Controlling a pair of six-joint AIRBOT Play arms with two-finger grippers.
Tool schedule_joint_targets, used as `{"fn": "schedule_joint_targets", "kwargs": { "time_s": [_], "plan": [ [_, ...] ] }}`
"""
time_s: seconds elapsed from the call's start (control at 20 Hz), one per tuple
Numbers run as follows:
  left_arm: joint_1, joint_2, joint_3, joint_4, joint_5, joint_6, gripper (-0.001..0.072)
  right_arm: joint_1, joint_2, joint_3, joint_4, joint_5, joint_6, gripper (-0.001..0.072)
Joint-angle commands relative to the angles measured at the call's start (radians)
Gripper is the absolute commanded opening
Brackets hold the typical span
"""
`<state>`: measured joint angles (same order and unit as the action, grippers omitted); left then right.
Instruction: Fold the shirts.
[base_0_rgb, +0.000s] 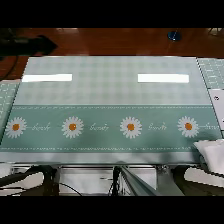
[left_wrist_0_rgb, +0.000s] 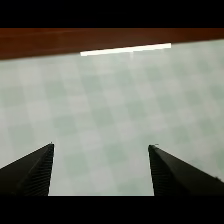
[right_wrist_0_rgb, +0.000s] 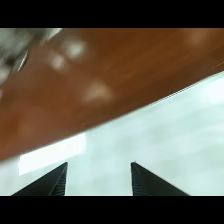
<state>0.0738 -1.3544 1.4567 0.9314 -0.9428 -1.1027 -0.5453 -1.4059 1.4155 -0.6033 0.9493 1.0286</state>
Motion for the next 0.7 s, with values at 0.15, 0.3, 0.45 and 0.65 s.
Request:
{"fn": "schedule_joint_targets", "kwargs": {
  "time_s": [0.15, 0.3, 0.45, 0.65],
  "plan": [
    [-0.259, -0.067, 0.000, 0.642, -0.086, -0.356, 0.0705, 0.425, -0.086, 0.085, -0.920, 0.415, 0.277, 0.0457],
    [-0.267, -0.110, 0.000, 0.581, -0.104, -0.406, 0.0700, 0.415, -0.086, 0.085, -0.921, 0.488, 0.277, 0.0458],
    [-0.244, -0.176, 0.000, 0.442, -0.206, -0.406, 0.0698, 0.418, -0.086, 0.085, -0.898, 0.470, 0.272, 0.0458],
    [-0.238, -0.208, 0.001, 0.422, -0.174, -0.405, 0.0698, 0.418, -0.086, 0.084, -0.788, 0.385, 0.270, 0.0458]
  ]
}}
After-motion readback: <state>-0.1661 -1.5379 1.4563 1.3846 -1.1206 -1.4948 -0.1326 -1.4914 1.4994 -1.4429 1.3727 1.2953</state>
